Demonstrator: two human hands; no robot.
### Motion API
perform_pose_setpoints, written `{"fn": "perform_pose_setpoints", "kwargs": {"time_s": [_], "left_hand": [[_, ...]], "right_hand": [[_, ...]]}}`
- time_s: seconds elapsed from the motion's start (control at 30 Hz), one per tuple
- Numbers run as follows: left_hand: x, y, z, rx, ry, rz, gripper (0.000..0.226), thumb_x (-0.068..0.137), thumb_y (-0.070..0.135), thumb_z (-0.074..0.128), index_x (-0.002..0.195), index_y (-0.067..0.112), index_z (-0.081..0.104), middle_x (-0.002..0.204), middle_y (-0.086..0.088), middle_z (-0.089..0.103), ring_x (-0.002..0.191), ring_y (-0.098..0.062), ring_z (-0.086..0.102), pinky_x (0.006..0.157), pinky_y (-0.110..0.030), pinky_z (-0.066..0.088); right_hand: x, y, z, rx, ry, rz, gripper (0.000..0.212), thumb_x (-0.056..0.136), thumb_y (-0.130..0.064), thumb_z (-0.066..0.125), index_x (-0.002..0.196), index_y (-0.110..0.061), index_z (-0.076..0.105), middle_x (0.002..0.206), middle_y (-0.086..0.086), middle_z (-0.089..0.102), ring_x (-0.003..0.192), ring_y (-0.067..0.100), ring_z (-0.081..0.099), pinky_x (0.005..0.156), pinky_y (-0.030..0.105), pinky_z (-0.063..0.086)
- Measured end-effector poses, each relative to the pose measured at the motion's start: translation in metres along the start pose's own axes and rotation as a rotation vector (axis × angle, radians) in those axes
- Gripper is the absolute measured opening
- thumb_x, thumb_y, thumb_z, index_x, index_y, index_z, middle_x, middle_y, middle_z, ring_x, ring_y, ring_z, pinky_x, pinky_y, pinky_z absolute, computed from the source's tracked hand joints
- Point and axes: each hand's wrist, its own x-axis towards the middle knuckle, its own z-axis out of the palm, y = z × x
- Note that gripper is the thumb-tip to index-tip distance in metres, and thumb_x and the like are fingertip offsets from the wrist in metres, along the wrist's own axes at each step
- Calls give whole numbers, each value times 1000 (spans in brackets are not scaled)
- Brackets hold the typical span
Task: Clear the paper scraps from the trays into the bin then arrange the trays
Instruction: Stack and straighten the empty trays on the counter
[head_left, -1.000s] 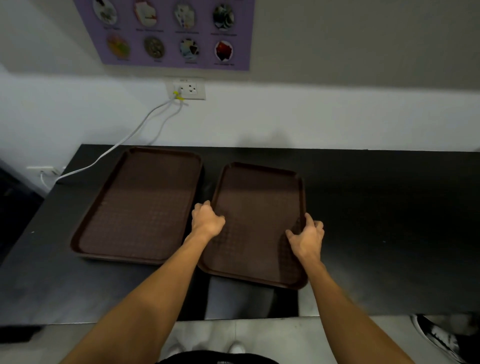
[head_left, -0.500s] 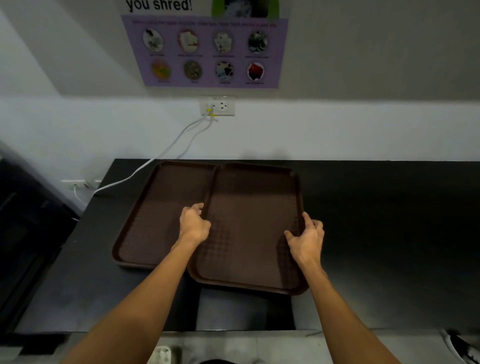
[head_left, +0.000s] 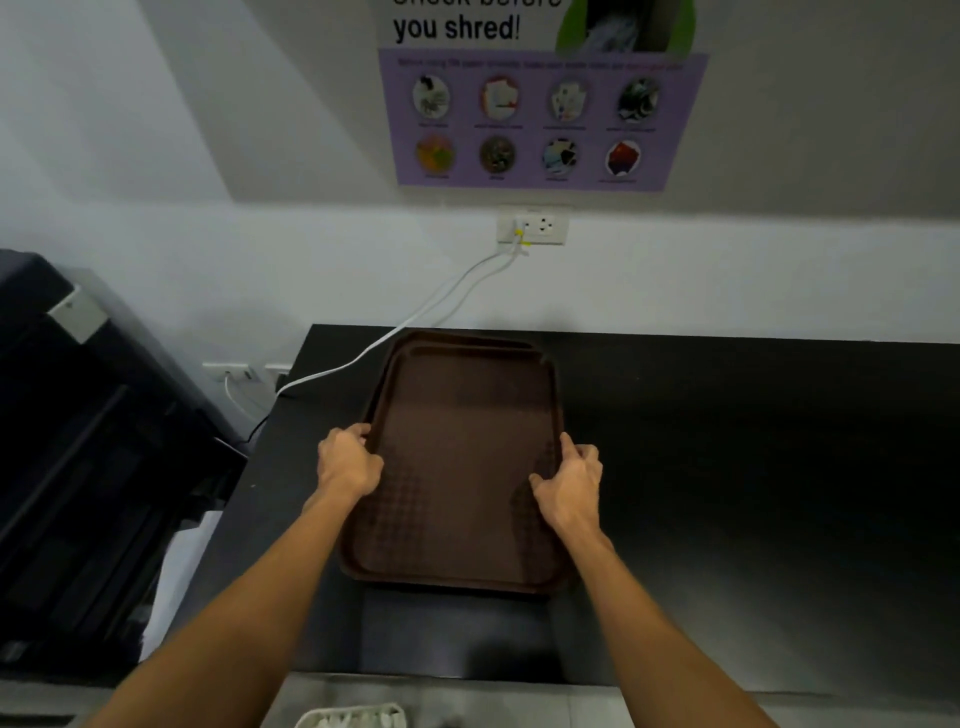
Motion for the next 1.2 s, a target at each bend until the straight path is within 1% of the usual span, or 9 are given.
{"fn": "perform_pose_setpoints", "kwargs": {"time_s": [0.17, 0.33, 0.47, 0.67, 0.8, 0.9, 1.0, 1.1, 1.2], "left_hand": [[17, -17, -5, 167, -9, 44, 61, 84, 8, 63, 143, 18, 56, 134, -11, 55, 125, -35, 47, 107, -48, 45], [32, -23, -6, 132, -21, 85, 56, 91, 9, 62, 146, 20, 54, 139, -13, 45, 127, -36, 44, 109, -49, 42], [45, -29, -7, 76, -56, 102, 55, 95, 14, 62, 148, 23, 53, 133, -14, 53, 120, -35, 56, 105, -45, 48], [49, -24, -14, 122, -75, 60, 51, 99, 31, 62, 148, 38, 49, 131, -8, 62, 121, -31, 58, 95, -46, 51], [45, -22, -10, 154, -71, 71, 49, 97, 30, 62, 145, 27, 54, 129, -13, 62, 119, -36, 58, 95, -47, 52], [42, -23, -9, 199, -98, 85, 54, 94, 19, 60, 147, 23, 52, 133, -17, 54, 119, -39, 57, 97, -46, 51], [44, -21, -10, 244, -106, 100, 54, 98, 17, 58, 150, 21, 49, 137, -20, 52, 124, -40, 54, 100, -46, 49], [47, -23, -7, 222, -96, 83, 50, 97, 16, 58, 146, 19, 54, 134, -21, 55, 122, -40, 55, 99, -45, 49], [46, -27, -5, 191, -89, 54, 45, 96, 16, 60, 141, 13, 59, 132, -22, 58, 120, -41, 57, 99, -46, 50]], "right_hand": [[1, -13, 17, -112, -29, -30, 88, 89, -26, 79, 160, -9, 30, 144, 9, 38, 131, 27, 37, 112, 35, 40], [5, -16, 21, -218, -46, -44, 90, 86, -40, 80, 159, -16, 33, 143, 8, 36, 129, 30, 35, 109, 38, 41], [10, -16, 22, -271, -58, -34, 95, 87, -50, 76, 162, -21, 26, 145, 8, 35, 129, 32, 34, 110, 41, 41], [17, -19, 24, -317, -129, 26, 94, 93, -59, 64, 165, -33, 8, 151, 12, 33, 135, 36, 33, 109, 48, 41], [23, -22, 22, -376, -180, 71, 95, 94, -61, 60, 164, -38, 0, 155, 17, 29, 140, 39, 30, 112, 53, 36], [26, -25, 21, -409, -215, 91, 97, 94, -60, 61, 163, -40, -4, 158, 19, 26, 143, 40, 30, 115, 55, 34], [27, -27, 22, -396, -227, 98, 97, 95, -57, 62, 164, -38, -4, 159, 20, 26, 144, 41, 32, 115, 56, 33], [24, -26, 23, -241, -174, 107, 92, 94, -44, 68, 164, -28, 10, 154, 16, 32, 139, 38, 42, 113, 52, 41], [17, -23, 23, -112, -114, 123, 71, 97, -22, 65, 159, -14, 30, 152, 15, 38, 134, 33, 49, 110, 44, 46]]}}
